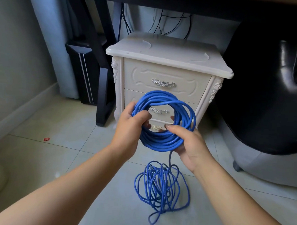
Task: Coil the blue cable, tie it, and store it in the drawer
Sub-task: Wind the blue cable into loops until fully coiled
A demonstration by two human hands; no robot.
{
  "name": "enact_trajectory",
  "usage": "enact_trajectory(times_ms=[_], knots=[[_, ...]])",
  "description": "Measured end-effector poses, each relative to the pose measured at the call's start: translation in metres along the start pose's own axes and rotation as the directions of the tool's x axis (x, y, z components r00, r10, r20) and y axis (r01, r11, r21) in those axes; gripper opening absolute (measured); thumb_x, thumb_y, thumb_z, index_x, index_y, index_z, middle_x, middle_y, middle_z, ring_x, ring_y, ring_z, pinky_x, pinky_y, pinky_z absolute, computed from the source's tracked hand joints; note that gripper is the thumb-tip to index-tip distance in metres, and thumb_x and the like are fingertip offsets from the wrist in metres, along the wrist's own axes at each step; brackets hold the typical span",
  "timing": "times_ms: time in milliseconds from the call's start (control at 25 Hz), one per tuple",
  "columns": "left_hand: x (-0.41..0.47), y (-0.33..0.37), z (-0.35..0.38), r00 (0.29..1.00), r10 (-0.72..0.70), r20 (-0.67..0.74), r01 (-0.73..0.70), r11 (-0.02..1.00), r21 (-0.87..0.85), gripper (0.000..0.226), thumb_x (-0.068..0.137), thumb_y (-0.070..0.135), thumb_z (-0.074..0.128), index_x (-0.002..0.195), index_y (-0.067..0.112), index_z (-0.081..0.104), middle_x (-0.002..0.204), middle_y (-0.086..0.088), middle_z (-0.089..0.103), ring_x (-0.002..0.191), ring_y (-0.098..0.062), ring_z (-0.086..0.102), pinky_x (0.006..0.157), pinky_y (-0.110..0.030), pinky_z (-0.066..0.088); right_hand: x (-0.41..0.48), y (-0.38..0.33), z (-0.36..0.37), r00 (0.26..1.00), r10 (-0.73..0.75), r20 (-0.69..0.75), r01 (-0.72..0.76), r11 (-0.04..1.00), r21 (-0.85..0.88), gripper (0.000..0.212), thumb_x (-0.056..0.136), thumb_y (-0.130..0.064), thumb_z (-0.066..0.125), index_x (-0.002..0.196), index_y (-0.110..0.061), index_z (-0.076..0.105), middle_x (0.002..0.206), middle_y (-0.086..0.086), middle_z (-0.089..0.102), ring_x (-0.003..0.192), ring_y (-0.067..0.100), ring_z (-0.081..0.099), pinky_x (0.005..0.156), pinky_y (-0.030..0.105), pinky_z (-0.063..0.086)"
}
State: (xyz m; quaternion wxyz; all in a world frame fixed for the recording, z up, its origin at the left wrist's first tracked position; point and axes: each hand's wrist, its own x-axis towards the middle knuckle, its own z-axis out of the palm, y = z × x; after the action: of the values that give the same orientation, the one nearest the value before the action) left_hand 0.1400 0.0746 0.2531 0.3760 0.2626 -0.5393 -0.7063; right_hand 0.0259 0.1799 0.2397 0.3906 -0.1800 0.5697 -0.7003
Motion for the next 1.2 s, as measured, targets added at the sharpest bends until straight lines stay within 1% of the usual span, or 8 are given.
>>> enact_trajectory(times_ms=[240, 360, 440, 600, 760, 880, 1000, 1200], knots=[[-0.002, 0.003, -0.005, 0.983, -0.097, 0.156, 0.048, 0.955, 0.293, 0.032, 0.075, 0.016, 0.073, 0.103, 0.023, 0.059, 0.076, 0.015, 0.064, 0.082, -0.013, 0.062, 0.081, -0.029, 0.049, 0.008, -0.004, -0.004, 0.962, -0.116, -0.248, 0.074, 0.983, -0.170, 0.025, 0.074, 0.010, 0.063, 0.083, -0.013, 0.060, 0.078, 0.009, 0.058, 0.076, 0.027, 0.057, 0.072, 0.039, 0.047], [0.000, 0.004, -0.011, 0.964, -0.088, 0.252, -0.032, 0.899, 0.437, 0.067, 0.078, 0.015, 0.079, 0.132, 0.037, 0.047, 0.112, 0.023, 0.062, 0.105, 0.002, 0.061, 0.087, -0.013, 0.047, 0.011, -0.006, -0.009, 0.923, -0.274, -0.269, 0.159, 0.911, -0.381, 0.028, 0.073, 0.010, 0.059, 0.077, -0.018, 0.057, 0.071, -0.001, 0.051, 0.070, 0.020, 0.048, 0.066, 0.030, 0.040], [-0.002, 0.003, -0.010, 0.950, 0.006, 0.313, -0.177, 0.834, 0.523, 0.092, 0.072, 0.023, 0.083, 0.144, 0.044, 0.032, 0.137, 0.016, 0.047, 0.125, 0.007, 0.045, 0.100, -0.014, 0.038, 0.011, -0.004, -0.011, 0.891, -0.391, -0.229, 0.182, 0.772, -0.609, 0.023, 0.073, 0.006, 0.057, 0.081, -0.016, 0.056, 0.076, -0.001, 0.055, 0.070, 0.021, 0.050, 0.061, 0.029, 0.039], [-0.005, -0.002, -0.007, 0.855, 0.100, 0.509, -0.486, 0.497, 0.719, 0.095, 0.072, 0.025, 0.079, 0.152, 0.033, 0.027, 0.147, 0.009, 0.036, 0.135, -0.002, 0.033, 0.109, -0.016, 0.028, -0.001, 0.003, 0.000, 0.900, -0.430, 0.077, 0.208, 0.269, -0.940, 0.039, 0.069, 0.002, 0.055, 0.099, -0.023, 0.059, 0.100, -0.002, 0.049, 0.090, 0.022, 0.048, 0.066, 0.030, 0.034], [-0.002, -0.006, -0.010, 0.882, -0.035, 0.470, -0.438, 0.306, 0.845, 0.043, 0.078, 0.023, 0.066, 0.120, 0.028, 0.054, 0.102, 0.005, 0.062, 0.101, -0.021, 0.058, 0.083, -0.034, 0.048, -0.011, 0.006, 0.011, 0.848, -0.458, 0.267, 0.322, 0.043, -0.946, 0.045, 0.068, 0.001, 0.054, 0.106, -0.024, 0.058, 0.099, -0.005, 0.046, 0.101, 0.021, 0.045, 0.066, 0.033, 0.038], [0.000, -0.002, -0.007, 0.912, 0.103, 0.397, -0.405, 0.378, 0.832, 0.012, 0.080, 0.020, 0.060, 0.080, 0.024, 0.049, 0.066, 0.007, 0.054, 0.069, -0.024, 0.054, 0.061, -0.035, 0.042, -0.010, -0.001, 0.010, 0.806, -0.549, 0.223, 0.438, 0.298, -0.848, 0.050, 0.068, 0.001, 0.063, 0.109, -0.027, 0.055, 0.101, -0.010, 0.052, 0.097, 0.016, 0.053, 0.076, 0.030, 0.045], [0.001, 0.005, -0.008, 0.927, 0.180, 0.329, -0.371, 0.572, 0.732, 0.014, 0.080, 0.014, 0.064, 0.076, 0.022, 0.053, 0.058, 0.009, 0.053, 0.058, -0.013, 0.048, 0.056, -0.032, 0.040, -0.012, -0.014, 0.006, 0.920, -0.363, 0.147, 0.368, 0.672, -0.643, 0.061, 0.072, -0.009, 0.074, 0.120, -0.036, 0.049, 0.110, -0.012, 0.058, 0.101, 0.003, 0.059, 0.083, 0.012, 0.046], [0.003, 0.014, -0.008, 0.972, 0.153, 0.181, -0.220, 0.862, 0.456, 0.013, 0.085, 0.011, 0.068, 0.076, 0.013, 0.059, 0.056, 0.010, 0.046, 0.054, -0.009, 0.039, 0.054, -0.022, 0.034, -0.011, -0.027, -0.006, 0.955, -0.151, 0.255, 0.235, 0.911, -0.339, 0.056, 0.072, -0.027, 0.074, 0.125, -0.029, 0.055, 0.106, -0.009, 0.071, 0.105, 0.009, 0.066, 0.096, 0.035, 0.050]])
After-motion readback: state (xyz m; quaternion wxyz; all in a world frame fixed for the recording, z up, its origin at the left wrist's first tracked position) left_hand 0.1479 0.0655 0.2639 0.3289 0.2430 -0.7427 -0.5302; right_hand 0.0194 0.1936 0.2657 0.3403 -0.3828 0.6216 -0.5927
